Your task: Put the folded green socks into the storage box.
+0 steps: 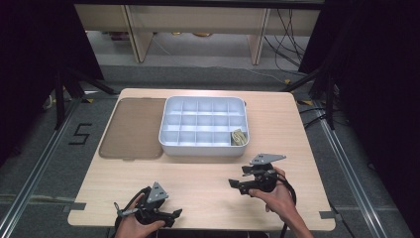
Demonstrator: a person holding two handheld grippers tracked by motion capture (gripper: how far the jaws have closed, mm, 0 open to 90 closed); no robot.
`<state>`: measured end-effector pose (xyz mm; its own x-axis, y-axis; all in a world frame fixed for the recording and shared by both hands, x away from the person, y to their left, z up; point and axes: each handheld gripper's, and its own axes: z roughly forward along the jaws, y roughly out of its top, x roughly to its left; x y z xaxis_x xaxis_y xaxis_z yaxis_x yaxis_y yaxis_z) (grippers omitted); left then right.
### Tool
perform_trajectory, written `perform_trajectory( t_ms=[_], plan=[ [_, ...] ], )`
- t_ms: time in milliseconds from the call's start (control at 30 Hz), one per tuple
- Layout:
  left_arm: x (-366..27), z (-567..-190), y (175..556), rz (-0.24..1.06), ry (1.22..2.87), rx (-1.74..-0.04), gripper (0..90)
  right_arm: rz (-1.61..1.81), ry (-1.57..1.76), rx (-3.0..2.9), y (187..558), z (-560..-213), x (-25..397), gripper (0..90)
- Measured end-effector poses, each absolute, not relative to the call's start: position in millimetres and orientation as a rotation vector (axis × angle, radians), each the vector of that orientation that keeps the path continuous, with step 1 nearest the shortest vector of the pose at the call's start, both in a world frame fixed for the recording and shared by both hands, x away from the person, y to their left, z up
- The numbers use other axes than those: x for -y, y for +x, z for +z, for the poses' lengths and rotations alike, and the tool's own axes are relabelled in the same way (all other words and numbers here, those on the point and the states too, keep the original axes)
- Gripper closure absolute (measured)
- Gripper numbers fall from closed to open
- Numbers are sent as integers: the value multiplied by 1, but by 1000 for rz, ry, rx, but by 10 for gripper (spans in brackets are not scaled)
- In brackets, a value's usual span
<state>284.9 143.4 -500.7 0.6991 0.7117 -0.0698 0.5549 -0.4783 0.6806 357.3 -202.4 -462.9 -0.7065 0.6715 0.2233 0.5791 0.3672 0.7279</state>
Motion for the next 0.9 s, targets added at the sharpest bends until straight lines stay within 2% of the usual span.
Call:
perform_trajectory(
  t_ms=[467, 900],
  plan=[
    [-143, -501, 285, 289, 2204, -958, 229, 1261, 1205, -2510, 343, -474, 206, 244],
    [-140, -503, 284, 298, 2204, -959, 229, 1311, 1132, -2502, 329, -485, 213, 183]
  ],
)
